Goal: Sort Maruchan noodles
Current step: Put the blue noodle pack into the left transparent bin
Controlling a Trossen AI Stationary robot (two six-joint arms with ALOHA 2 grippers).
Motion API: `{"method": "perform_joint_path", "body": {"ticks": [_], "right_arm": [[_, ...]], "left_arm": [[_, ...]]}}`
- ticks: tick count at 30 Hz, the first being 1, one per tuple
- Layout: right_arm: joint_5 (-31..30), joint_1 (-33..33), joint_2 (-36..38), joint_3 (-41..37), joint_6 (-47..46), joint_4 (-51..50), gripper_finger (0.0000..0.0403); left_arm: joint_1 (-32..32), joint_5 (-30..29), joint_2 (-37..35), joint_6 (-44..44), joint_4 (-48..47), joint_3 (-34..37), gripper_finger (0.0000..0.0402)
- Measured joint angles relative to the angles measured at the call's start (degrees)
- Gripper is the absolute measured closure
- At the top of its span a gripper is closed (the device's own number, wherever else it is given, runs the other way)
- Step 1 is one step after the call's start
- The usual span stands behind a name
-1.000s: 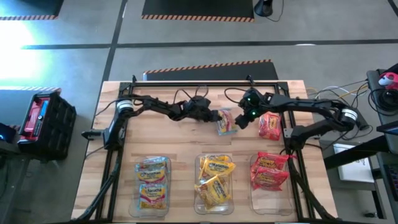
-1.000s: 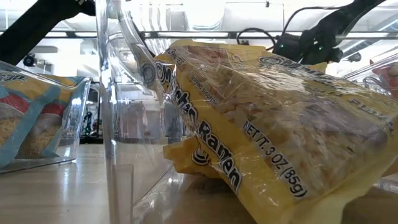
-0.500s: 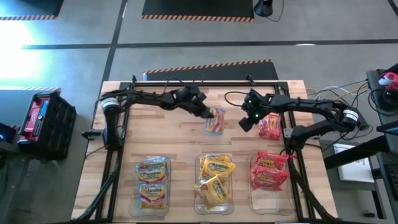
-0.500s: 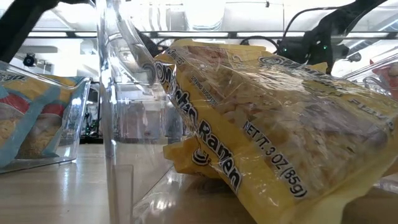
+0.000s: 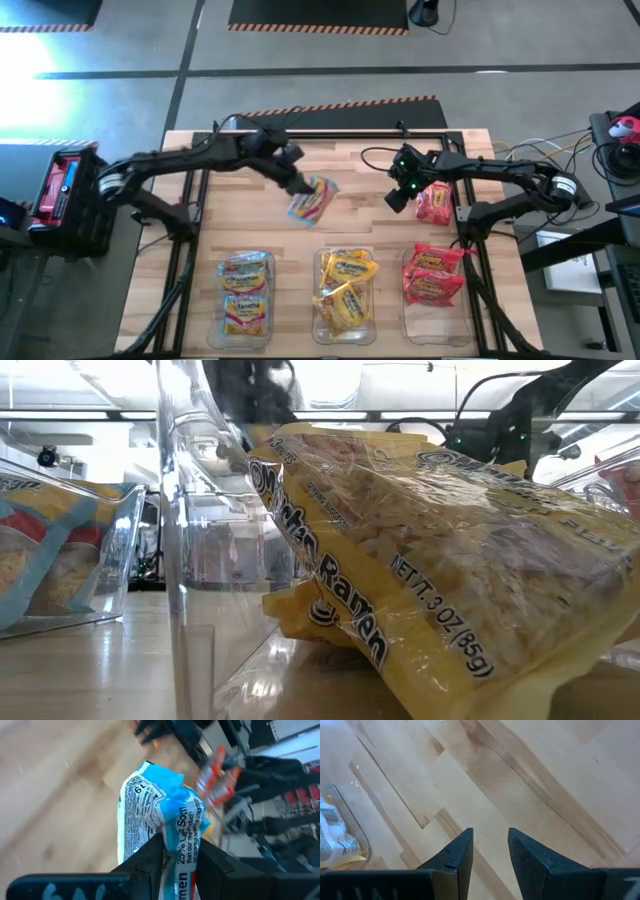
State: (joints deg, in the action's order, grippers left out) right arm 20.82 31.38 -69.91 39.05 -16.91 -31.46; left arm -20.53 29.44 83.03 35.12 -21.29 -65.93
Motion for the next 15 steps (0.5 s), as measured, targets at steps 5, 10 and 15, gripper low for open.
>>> {"method": "perform_joint_path", "body": {"ticks": [5, 10, 15], "right_arm": [[0.02, 0.01, -0.02, -0.42, 0.07, 0.03, 0.0289], [0.04, 0.00, -0.02, -1.24, 0.44, 0.30, 0.0289], [0.04, 0.00, -0.02, -2.50, 0.97, 0.46, 0.0289]], "left_arm": [[5.40, -0.41, -8.60, 5.91, -9.57, 0.04, 0.0336], [13.21, -0.44, -16.47, 15.10, -18.74, 0.07, 0.0372], [23.60, -0.61, -22.29, 27.06, -24.31, 0.07, 0.0394]]}}
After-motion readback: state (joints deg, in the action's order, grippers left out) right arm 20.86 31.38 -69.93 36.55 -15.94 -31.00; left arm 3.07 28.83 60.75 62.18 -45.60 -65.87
